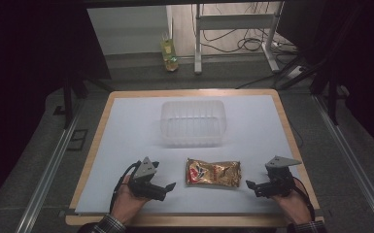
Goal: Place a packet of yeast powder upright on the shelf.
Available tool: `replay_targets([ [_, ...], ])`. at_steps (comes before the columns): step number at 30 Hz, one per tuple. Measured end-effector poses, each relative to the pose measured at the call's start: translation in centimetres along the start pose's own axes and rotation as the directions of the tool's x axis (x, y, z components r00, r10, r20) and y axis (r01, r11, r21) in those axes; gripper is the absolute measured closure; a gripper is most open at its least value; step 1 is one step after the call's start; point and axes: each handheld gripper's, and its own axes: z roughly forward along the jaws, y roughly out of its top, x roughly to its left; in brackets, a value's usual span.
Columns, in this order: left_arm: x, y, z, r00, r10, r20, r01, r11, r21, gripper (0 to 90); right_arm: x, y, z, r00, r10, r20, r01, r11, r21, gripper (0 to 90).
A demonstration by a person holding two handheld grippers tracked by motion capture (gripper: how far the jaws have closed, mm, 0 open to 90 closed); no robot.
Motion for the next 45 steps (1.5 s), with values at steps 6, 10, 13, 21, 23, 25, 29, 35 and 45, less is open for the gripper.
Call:
replay_targets([
  [6,-0.2,0.4,0.1,0.9999,0.009,-0.015,-0.009,1.0,0.001,7.3,0.0,0.0,0.1,0.9999,-0.01,0.002,0.01,1.0,0.007,0.1],
  [10,-0.3,1.0,0.1,0.9999,0.014,-0.005,-0.015,0.9996,-0.024,13.5,0.0,0.0,0.1,1.0,-0.008,-0.001,0.008,1.0,0.008,0.2],
  [13,-0.4,1.4,0.3,0.9996,0.027,0.004,-0.027,0.999,-0.036,19.9,0.0,0.0,0.1,1.0,-0.006,-0.001,0.006,1.0,0.005,0.1],
  [21,-0.5,2.4,1.9,0.9977,0.052,0.043,-0.05,0.9975,-0.05,41.1,0.0,0.0,0.2,1.0,-0.01,0.0,0.01,1.0,0.005,0.1],
  [23,-0.6,2.5,2.3,0.9974,0.055,0.047,-0.052,0.9974,-0.049,46.0,0.0,-0.1,0.2,0.9999,-0.012,0.001,0.012,1.0,0.007,0.1],
  [25,-0.8,2.7,2.7,0.9969,0.065,0.045,-0.063,0.997,-0.045,51.0,0.0,-0.1,0.2,0.9999,-0.012,-0.003,0.012,1.0,0.008,0.1],
  [29,-0.8,3.2,3.2,0.997,0.05,0.058,-0.046,0.9964,-0.07,64.9,0.0,0.0,0.3,0.9999,-0.01,-0.005,0.01,1.0,0.009,0.2],
  [35,-0.7,3.9,4.6,0.9952,0.057,0.08,-0.052,0.9965,-0.065,79.9,0.0,0.1,0.4,0.9998,-0.017,-0.008,0.017,1.0,0.01,0.1],
  [45,-1.5,4.2,6.6,0.9904,0.109,0.085,-0.108,0.9939,-0.024,89.4,0.1,0.4,0.6,0.9995,-0.029,-0.014,0.029,1.0,0.008,0.2],
])
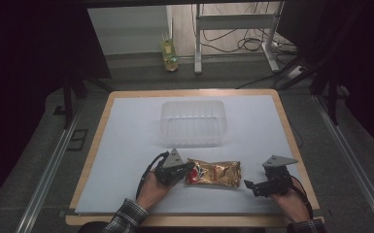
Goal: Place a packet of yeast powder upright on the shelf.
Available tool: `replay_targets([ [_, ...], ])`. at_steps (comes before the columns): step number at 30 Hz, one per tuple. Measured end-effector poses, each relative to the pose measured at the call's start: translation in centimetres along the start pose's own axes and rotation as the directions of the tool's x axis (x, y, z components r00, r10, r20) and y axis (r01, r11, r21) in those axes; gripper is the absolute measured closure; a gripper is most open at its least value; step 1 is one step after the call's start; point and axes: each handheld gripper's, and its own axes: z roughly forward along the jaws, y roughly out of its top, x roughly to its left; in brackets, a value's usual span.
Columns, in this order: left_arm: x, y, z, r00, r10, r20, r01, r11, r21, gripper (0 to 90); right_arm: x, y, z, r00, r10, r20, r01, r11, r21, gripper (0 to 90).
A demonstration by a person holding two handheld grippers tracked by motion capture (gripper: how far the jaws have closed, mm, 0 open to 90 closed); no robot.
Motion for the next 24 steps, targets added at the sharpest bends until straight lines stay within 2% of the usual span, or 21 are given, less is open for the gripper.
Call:
replay_targets([
  [4,0.0,-0.3,1.1,1.0,0.005,-0.002,-0.005,0.999,0.044,89.2,0.2,0.1,0.1,1.0,-0.009,-0.004,0.009,1.0,0.003,0.2],
  [6,0.1,-0.5,1.3,1.0,0.004,-0.008,-0.004,0.9992,0.039,89.4,0.2,0.1,0.1,0.9999,-0.014,-0.007,0.014,1.0,0.002,0.2],
  [8,0.1,-0.7,1.5,0.9989,0.028,-0.037,-0.026,0.9979,0.059,89.6,0.2,0.1,0.2,0.9999,-0.015,-0.003,0.015,1.0,0.007,0.2],
  [13,0.1,-1.0,1.7,0.997,0.039,-0.068,-0.032,0.9953,0.091,89.8,0.2,0.2,0.2,0.9997,-0.015,-0.017,0.015,1.0,0.005,0.2],
  [16,0.1,-1.2,1.8,0.9948,0.05,-0.089,-0.038,0.9899,0.136,89.8,0.5,0.4,0.3,0.9992,-0.014,-0.037,0.014,1.0,0.0,0.2],
  [21,0.0,-1.3,1.8,0.994,0.058,-0.093,-0.044,0.9886,0.144,89.8,0.7,0.6,0.5,0.9976,-0.01,-0.068,0.01,1.0,-0.003,0.4],
  [23,0.0,-1.3,1.7,0.9943,0.054,-0.092,-0.04,0.9886,0.145,89.9,1.2,0.9,0.9,0.9944,-0.011,-0.105,0.011,1.0,0.002,0.6],
  [24,0.0,-1.3,1.7,0.9943,0.054,-0.092,-0.04,0.9886,0.145,89.8,1.2,0.9,0.9,0.9944,-0.011,-0.105,0.011,1.0,0.002,0.6],
])
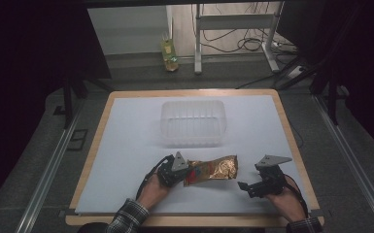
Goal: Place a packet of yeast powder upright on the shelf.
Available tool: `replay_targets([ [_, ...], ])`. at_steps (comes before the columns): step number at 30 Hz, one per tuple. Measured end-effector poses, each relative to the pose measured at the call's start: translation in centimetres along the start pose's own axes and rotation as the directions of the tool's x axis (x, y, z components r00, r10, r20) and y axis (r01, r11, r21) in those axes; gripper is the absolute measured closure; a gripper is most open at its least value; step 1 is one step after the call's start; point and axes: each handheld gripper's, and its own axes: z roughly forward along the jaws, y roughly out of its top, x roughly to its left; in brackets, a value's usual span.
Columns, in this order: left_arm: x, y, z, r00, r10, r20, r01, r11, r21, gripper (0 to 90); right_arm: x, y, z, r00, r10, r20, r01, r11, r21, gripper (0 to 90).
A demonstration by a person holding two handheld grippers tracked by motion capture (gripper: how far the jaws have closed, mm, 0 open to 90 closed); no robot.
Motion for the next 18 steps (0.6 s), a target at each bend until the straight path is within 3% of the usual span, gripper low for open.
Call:
replay_targets([
  [10,0.1,0.0,0.0,0.9998,-0.016,0.008,0.016,0.9999,0.002,89.8,1.2,1.1,1.3,0.9941,-0.01,-0.108,0.011,1.0,0.011,1.3],
  [16,0.1,0.0,-0.1,0.9998,-0.017,0.01,0.017,0.9999,0.004,89.8,1.8,2.3,3.0,0.9811,0.012,-0.193,-0.005,0.999,0.035,1.5],
  [18,0.2,0.0,-0.1,0.9997,-0.02,0.014,0.02,0.9998,0.004,89.8,1.8,2.4,3.2,0.9801,0.011,-0.198,-0.004,0.999,0.037,1.6],
])
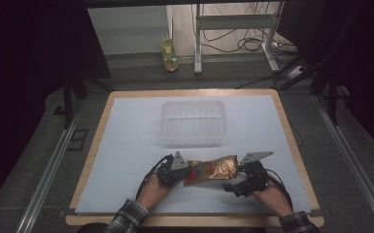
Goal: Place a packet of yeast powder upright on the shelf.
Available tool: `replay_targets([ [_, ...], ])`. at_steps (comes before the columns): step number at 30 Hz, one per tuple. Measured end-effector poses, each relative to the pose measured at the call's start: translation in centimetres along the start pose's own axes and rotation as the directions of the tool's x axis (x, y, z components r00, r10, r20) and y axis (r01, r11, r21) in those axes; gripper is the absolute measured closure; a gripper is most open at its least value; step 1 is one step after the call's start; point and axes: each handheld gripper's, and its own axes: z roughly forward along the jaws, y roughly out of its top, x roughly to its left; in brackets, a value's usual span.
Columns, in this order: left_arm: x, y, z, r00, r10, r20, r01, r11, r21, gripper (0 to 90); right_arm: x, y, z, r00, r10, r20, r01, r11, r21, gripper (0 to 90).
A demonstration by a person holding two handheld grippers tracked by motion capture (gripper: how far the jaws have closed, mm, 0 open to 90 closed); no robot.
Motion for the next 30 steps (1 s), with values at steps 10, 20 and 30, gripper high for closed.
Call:
replay_targets([
  [10,0.0,0.0,0.0,1.0,-0.009,-0.002,0.009,1.0,0.002,89.8,-0.2,1.9,1.1,0.9933,0.064,-0.096,-0.065,0.998,-0.012,2.5],
  [20,-0.1,0.1,0.0,1.0,-0.002,-0.006,0.002,1.0,0.008,89.7,-0.1,4.1,1.4,0.9781,0.138,-0.155,-0.141,0.99,-0.006,3.7],
  [30,0.0,0.1,-0.1,0.9999,0.011,-0.005,-0.011,0.9999,0.01,89.7,-0.1,5.3,1.0,0.96,0.256,-0.113,-0.255,0.967,0.023,44.8],
])
